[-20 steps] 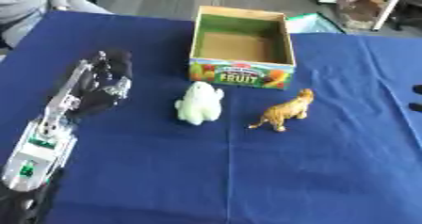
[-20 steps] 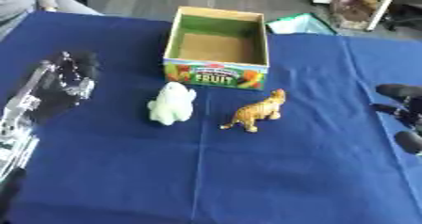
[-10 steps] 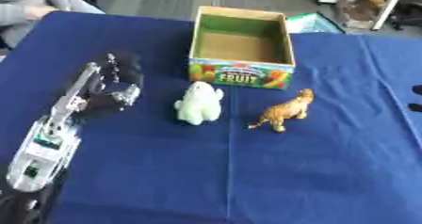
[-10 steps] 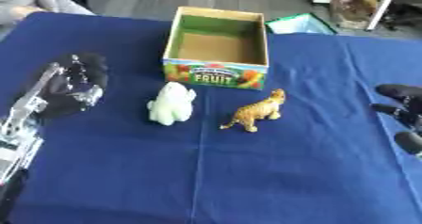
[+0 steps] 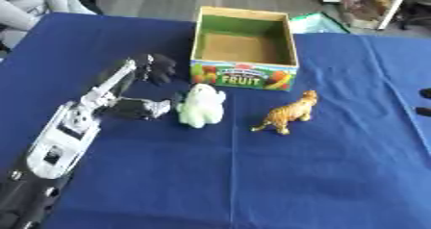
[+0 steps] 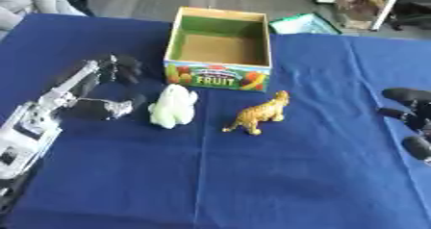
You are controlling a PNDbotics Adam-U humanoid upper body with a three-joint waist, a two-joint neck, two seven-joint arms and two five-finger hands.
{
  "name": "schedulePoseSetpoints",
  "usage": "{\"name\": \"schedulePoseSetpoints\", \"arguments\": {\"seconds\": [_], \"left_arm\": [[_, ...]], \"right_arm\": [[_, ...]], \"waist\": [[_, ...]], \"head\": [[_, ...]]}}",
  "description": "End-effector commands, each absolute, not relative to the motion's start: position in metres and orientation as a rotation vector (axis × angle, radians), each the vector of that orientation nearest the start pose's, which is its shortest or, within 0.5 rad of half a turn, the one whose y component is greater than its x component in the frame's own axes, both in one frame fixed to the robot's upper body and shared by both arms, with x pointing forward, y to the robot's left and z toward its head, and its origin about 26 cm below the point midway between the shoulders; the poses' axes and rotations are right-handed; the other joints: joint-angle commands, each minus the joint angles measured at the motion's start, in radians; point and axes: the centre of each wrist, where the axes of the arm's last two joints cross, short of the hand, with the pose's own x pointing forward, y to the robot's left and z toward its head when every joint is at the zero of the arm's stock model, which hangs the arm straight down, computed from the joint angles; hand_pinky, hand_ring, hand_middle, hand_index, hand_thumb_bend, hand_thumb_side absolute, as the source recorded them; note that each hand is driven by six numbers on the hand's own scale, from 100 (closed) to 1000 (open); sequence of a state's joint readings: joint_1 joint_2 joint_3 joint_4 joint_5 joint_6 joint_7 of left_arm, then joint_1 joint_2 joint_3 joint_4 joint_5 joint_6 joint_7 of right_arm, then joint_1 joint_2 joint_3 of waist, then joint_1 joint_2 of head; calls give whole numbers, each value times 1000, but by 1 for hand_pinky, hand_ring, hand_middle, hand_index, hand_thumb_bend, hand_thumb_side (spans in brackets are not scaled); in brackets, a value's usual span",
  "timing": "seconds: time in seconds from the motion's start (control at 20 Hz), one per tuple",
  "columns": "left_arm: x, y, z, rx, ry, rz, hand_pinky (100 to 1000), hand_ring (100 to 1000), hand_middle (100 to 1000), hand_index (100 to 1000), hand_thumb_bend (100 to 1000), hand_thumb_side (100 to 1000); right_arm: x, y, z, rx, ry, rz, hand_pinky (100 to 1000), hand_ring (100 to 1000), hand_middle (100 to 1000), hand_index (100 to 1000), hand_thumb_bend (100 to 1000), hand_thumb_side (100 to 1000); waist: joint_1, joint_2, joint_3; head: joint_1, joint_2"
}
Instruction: Pick up objects on the table and place them in the box.
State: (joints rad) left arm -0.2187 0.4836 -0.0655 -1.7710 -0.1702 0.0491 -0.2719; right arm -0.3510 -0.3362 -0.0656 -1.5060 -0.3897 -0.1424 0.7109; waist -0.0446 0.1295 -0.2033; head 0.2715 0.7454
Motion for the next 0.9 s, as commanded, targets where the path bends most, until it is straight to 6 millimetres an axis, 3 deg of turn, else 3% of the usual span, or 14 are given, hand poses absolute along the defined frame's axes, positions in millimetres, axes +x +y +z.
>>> {"name": "schedulePoseSetpoints", "arguments": {"seconds": [0.05,0.9], "left_arm": [[325,300,140,363,-1736,-911,707,664,681,801,506,200],[368,276,112,445,-1586,-1101,698,662,697,808,605,265]], "right_arm": [[361,-313,118,532,-1945,720,877,969,818,794,514,206],[361,-311,115,542,-1935,722,877,971,819,794,513,208]], "waist": [[3,-14,-3],[0,-18,-17]], "head": [[6,-10],[16,-8]]}}
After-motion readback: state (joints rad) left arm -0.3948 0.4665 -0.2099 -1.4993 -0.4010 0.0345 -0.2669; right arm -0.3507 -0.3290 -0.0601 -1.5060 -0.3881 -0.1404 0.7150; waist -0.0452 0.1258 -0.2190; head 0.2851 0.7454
